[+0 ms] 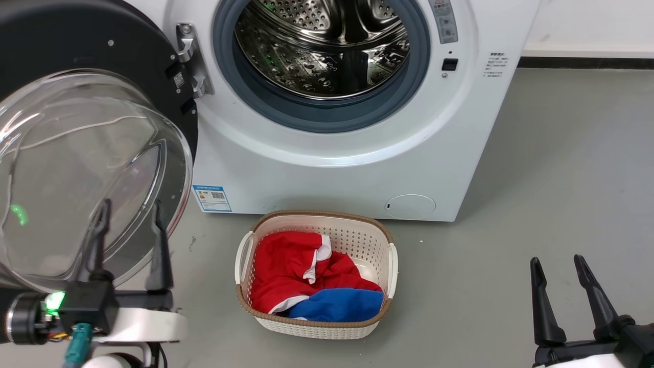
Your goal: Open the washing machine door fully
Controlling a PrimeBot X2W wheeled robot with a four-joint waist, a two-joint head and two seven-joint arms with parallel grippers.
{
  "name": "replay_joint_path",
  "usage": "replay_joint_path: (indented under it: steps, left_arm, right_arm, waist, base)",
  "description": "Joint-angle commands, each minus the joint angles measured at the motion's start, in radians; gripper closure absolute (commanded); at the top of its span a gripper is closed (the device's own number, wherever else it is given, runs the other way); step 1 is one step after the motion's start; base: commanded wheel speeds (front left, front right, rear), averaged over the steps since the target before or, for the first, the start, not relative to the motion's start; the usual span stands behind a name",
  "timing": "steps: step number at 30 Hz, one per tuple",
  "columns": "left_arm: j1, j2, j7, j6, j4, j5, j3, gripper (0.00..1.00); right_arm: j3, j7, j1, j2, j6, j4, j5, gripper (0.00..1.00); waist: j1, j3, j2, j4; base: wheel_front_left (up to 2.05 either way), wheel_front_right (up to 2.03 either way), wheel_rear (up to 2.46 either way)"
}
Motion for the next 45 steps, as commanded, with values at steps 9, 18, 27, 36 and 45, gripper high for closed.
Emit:
replay_joint_path:
  steps: [9, 18, 27, 36, 45]
  left_arm:
    - [0.047, -0.019, -0.002, 0.021, 0.068, -0.025, -0.083, 0.00]
    - [0.074, -0.025, -0.002, 0.041, 0.131, -0.038, -0.137, 0.00]
    - [0.101, -0.028, -0.002, 0.069, 0.158, -0.048, -0.153, 0.00]
    - [0.117, -0.029, -0.002, 0.087, 0.166, -0.063, -0.157, 0.00]
    - [0.124, -0.031, 0.006, 0.091, 0.213, -0.063, -0.155, 1.00]
  right_arm:
    - [-0.009, -0.002, 0.017, 0.002, 0.000, -0.038, 0.009, 0.00]
    - [-0.014, -0.002, 0.027, 0.002, 0.000, -0.054, 0.016, 0.00]
    - [-0.007, -0.002, 0.046, 0.002, 0.000, -0.043, 0.020, 0.00]
    - [-0.006, -0.002, 0.053, 0.002, 0.000, -0.029, 0.027, 0.00]
    - [0.000, 0.002, 0.053, 0.000, 0.000, 0.011, 0.026, 1.00]
  waist:
    - [0.0001, -0.005, -0.0001, -0.026]
    - [0.0001, -0.006, -0.0001, -0.039]
    - [0.0001, -0.015, -0.0001, -0.044]
    - [0.0001, -0.017, -0.0001, -0.046]
    - [0.0001, -0.019, -0.0001, -0.046]
  base:
    - [0.00, 0.00, 0.00]
    - [0.00, 0.00, 0.00]
    - [0.00, 0.00, 0.00]
    - [0.00, 0.00, 0.00]
    - [0.00, 0.00, 0.00]
